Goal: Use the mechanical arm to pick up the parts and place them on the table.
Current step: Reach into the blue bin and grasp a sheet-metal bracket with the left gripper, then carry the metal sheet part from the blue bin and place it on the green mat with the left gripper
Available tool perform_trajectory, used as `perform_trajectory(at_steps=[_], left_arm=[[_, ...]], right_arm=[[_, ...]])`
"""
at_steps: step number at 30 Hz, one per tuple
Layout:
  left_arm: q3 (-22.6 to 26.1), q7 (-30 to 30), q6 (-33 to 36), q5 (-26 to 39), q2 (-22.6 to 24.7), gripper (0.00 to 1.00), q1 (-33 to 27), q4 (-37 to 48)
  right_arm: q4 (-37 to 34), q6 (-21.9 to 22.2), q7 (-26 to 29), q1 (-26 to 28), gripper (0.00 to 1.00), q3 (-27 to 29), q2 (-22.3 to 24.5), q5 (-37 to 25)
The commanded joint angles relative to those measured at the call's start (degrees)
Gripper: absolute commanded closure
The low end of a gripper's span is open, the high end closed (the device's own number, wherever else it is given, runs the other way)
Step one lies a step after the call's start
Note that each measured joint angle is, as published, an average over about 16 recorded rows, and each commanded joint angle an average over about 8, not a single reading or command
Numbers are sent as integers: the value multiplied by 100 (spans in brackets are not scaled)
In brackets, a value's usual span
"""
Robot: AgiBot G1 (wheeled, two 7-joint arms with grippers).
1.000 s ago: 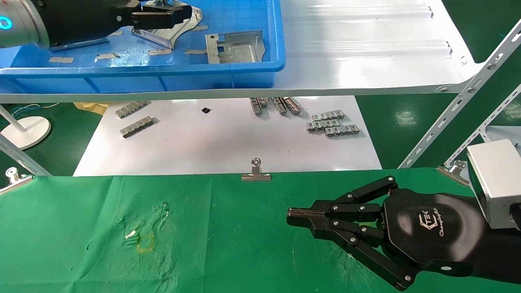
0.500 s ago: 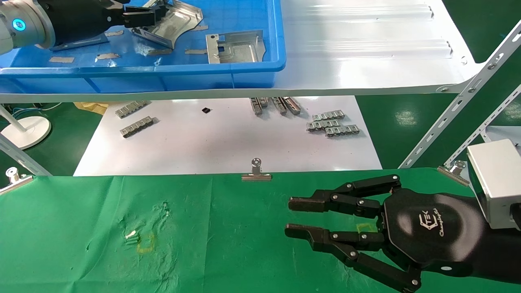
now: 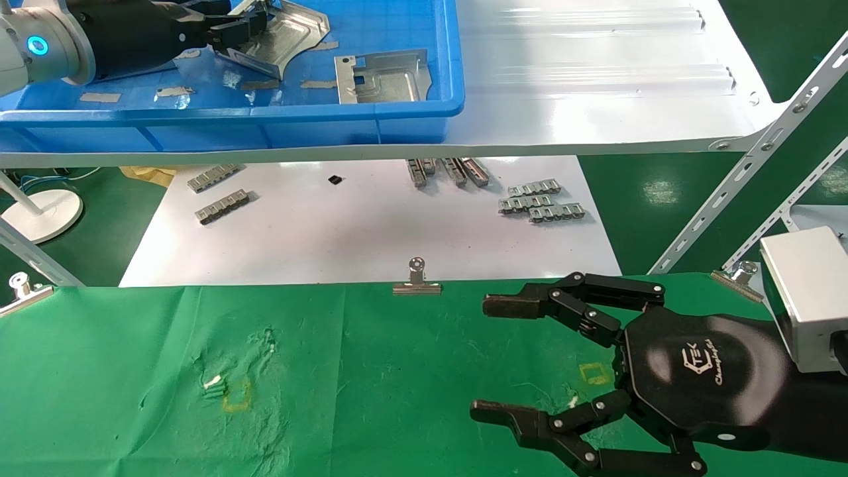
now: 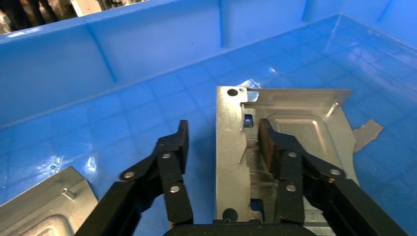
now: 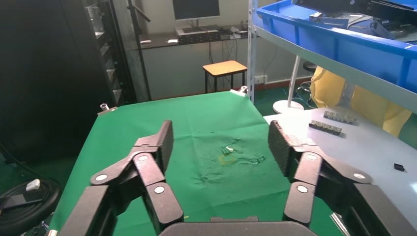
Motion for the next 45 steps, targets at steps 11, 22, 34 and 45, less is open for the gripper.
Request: perform_trajectory(at_steps=[11, 22, 34, 45], left_arm=[[-21, 65, -19, -29, -23, 100, 12, -12], [-222, 307, 728, -328, -312, 100, -96, -281], [-602, 1114, 3677, -987, -1186, 100, 269, -689], [-606, 1708, 4586, -1917, -2027, 100, 1468, -2153]], right_arm=[[0, 1, -1, 0, 0, -1, 1, 1], [0, 1, -1, 1, 0, -2, 1, 2], [0, 2, -2, 1, 0, -4, 1, 3], [0, 2, -2, 1, 0, -5, 2, 3]])
